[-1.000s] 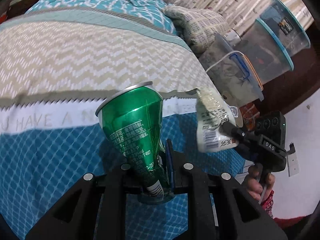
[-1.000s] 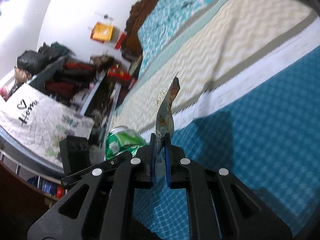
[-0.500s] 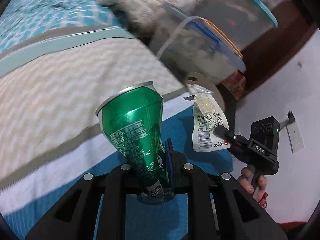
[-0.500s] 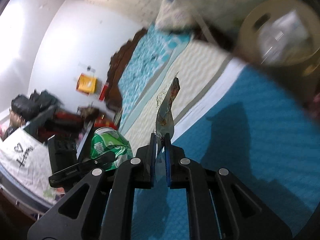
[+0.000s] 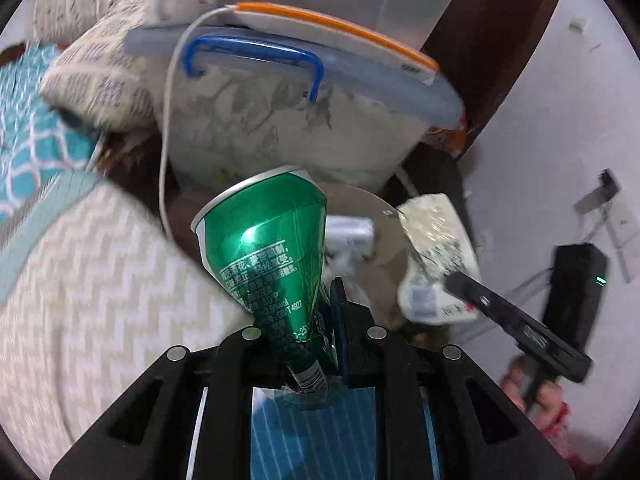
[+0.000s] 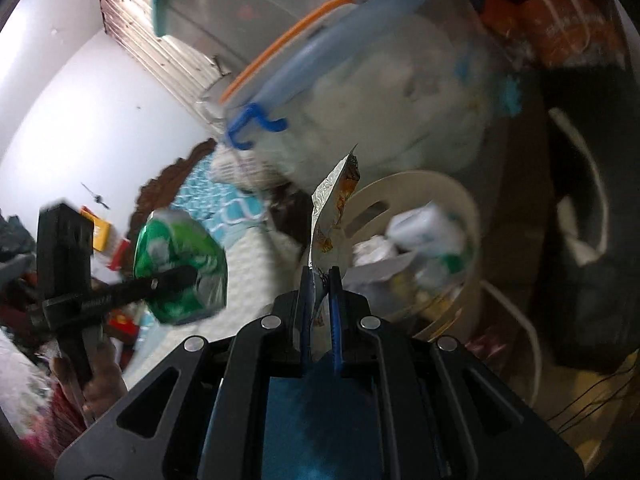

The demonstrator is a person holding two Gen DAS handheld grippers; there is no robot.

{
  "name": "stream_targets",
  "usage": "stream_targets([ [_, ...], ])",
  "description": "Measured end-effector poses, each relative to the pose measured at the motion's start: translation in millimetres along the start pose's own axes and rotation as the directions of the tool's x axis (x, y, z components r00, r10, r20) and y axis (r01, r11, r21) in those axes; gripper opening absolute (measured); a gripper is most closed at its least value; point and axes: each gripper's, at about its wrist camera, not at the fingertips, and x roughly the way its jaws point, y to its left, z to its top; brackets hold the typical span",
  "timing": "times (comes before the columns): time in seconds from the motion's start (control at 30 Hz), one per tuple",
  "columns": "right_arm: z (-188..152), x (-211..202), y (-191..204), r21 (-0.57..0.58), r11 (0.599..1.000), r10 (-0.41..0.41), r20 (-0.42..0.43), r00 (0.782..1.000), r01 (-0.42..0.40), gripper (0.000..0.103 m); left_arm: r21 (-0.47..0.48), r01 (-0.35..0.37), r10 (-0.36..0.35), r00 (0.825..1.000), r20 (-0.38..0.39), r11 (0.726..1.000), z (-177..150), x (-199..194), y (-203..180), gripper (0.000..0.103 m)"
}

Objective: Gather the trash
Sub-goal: 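Lift the can with the left gripper while the right gripper lifts the wrapper toward the bin, then open both grippers over the beige bin, dropping the can and wrapper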

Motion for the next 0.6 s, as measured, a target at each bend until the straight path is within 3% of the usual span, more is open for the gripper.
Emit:
stream_targets([
  [0.2, 8.8, 24.4, -17.6, -0.024, 0.995, -0.093, -0.015, 0.996, 0.093, 0.011, 0.056, -0.060, 0.064, 0.996, -0.069, 0.997, 30.1, 67.6, -12.7, 0.016],
  [0.23, 8.8, 30.7, -19.5, -0.031, 0.994, -0.108, -0.027, 0.994, 0.107, 0.012, 0.070, -0.072, 0.077, 0.994, -0.074, 0.995, 31.9, 75.8, -16.7, 0.019],
  [0.33, 5.5, 47.1, -23.2, -0.019, 0.996, -0.093, -0.073, 0.993, 0.092, 0.014, 0.086, -0.087, 0.095, 0.991, -0.098, 0.992, 36.5, 97.5, -23.6, 0.047],
  [0.37, 3.4, 47.5, -23.8, -0.015, 0.995, -0.095, -0.078, 0.992, 0.095, 0.014, 0.083, -0.091, 0.099, 0.991, -0.094, 0.992, 35.6, 100.6, -24.6, 0.051],
  [0.6, -0.8, 43.2, -25.3, -0.003, 0.995, -0.102, -0.058, 0.993, 0.102, 0.014, 0.071, -0.082, 0.088, 0.993, -0.084, 0.994, 24.6, 92.3, -19.4, 0.056],
])
